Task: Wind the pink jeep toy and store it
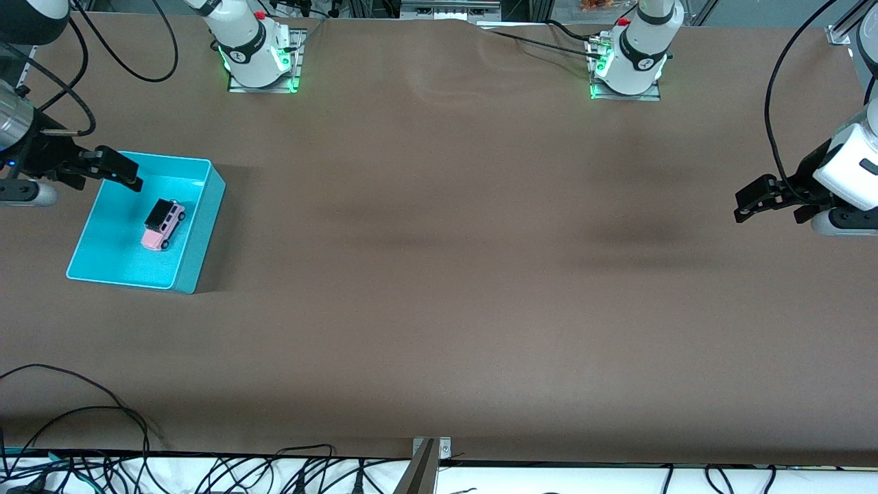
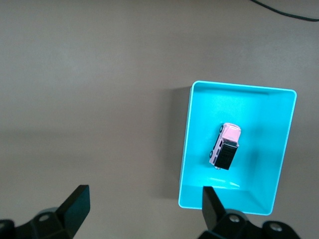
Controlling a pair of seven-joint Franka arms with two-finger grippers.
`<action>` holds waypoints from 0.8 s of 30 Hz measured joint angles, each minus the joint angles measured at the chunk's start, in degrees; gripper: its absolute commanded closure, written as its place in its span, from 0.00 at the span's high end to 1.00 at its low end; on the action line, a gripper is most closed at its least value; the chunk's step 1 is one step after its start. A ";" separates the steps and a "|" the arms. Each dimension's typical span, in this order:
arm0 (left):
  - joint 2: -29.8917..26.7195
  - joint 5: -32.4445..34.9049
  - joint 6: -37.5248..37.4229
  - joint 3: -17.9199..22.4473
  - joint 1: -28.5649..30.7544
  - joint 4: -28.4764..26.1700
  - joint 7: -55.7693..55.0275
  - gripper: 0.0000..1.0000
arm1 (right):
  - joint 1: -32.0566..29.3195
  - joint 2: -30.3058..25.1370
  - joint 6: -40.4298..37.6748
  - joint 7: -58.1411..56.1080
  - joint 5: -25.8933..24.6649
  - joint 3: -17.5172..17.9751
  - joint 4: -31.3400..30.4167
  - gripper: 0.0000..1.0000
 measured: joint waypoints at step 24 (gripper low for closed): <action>0.00 0.00 0.00 0.00 0.00 0.00 0.00 1.00 | -0.08 -1.03 -2.46 -0.94 -0.10 -0.07 0.92 1.00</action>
